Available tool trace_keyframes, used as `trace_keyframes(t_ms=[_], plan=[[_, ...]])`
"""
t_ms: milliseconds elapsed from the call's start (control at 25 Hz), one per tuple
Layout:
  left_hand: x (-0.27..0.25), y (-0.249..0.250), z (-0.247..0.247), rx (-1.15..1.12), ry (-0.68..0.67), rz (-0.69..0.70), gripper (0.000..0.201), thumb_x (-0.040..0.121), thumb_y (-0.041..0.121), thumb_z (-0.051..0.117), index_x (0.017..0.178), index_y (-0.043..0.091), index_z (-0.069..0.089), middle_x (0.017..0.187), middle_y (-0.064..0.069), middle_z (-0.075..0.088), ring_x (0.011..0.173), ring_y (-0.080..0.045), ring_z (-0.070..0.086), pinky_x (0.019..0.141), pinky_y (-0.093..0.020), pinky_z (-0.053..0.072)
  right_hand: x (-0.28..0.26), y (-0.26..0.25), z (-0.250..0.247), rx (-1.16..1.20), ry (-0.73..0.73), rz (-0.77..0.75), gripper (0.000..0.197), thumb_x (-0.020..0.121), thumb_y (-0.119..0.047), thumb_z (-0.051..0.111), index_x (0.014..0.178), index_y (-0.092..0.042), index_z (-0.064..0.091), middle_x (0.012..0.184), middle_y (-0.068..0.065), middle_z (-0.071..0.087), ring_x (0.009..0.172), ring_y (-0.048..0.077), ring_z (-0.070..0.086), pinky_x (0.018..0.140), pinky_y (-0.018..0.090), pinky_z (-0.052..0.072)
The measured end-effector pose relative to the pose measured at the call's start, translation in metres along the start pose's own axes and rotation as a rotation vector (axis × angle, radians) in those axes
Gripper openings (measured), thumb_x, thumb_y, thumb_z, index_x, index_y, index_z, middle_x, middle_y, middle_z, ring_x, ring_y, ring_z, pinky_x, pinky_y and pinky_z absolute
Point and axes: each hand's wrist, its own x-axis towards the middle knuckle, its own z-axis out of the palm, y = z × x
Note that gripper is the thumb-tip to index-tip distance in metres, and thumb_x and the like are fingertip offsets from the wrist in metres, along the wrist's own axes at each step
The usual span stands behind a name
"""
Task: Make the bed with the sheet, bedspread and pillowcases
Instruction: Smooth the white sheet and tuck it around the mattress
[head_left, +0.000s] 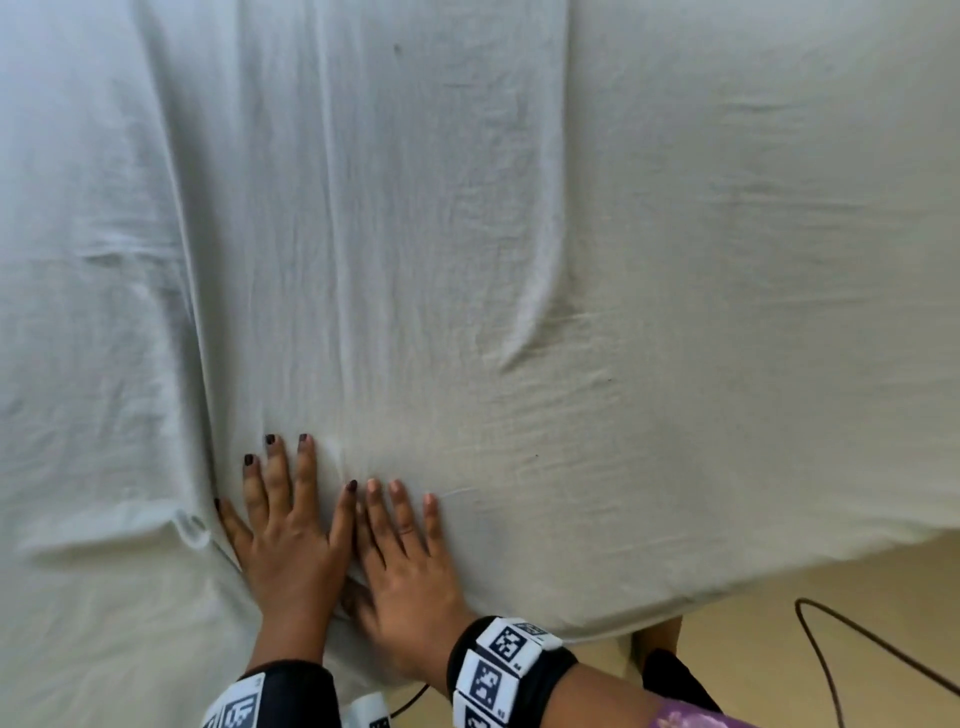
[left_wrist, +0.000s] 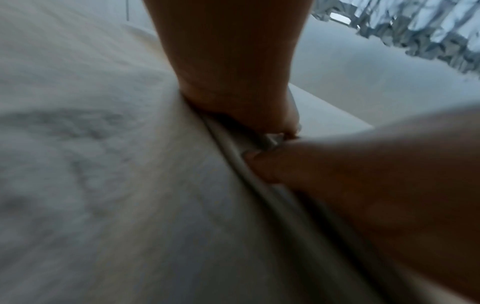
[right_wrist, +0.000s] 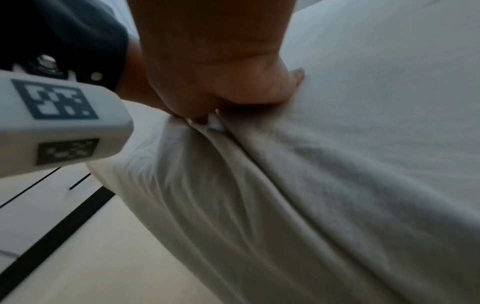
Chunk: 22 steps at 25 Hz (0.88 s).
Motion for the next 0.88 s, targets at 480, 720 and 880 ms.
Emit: trace_keyframes(t_ms=[480,720,880], plan=[[0.127,-0.053,-0.067,-0.061,0.042,0.019,0.068,0.091,0.052,0.019,0.154,0.025,0.019,0.162,-0.003,0.01,0.149,-0.022,0.004,0.117,-0.05,-0.005,0.128,-0.038,-0.078,0.156,0.016,-0.078,0.067,0.097,-0.045,0.02,0.152,-0.014,-0.002,0.159,0.005,-0.017,0.143,0.023,-0.026,0.114,0.053,-0.013],[0.124,-0.127,-0.065,0.061,-0.051,-0.179,0.069,0.089,0.061,0.007,0.153,0.036,0.004,0.161,0.014,0.0,0.149,-0.015,0.003,0.112,-0.062,-0.005,0.149,-0.07,-0.069,0.141,-0.12,-0.093,0.075,0.091,-0.052,0.015,0.152,-0.011,-0.002,0.158,0.009,-0.019,0.14,0.029,-0.031,0.111,0.052,-0.022],[0.122,-0.144,-0.075,0.054,-0.028,-0.319,0.059,0.095,0.056,0.021,0.151,0.041,0.01,0.162,0.014,0.004,0.149,-0.018,0.007,0.105,-0.074,-0.003,0.15,-0.065,-0.07,0.055,-0.163,-0.311,0.078,0.085,-0.054,0.006,0.153,-0.017,0.005,0.16,0.003,-0.014,0.141,0.027,-0.03,0.11,0.051,-0.024]])
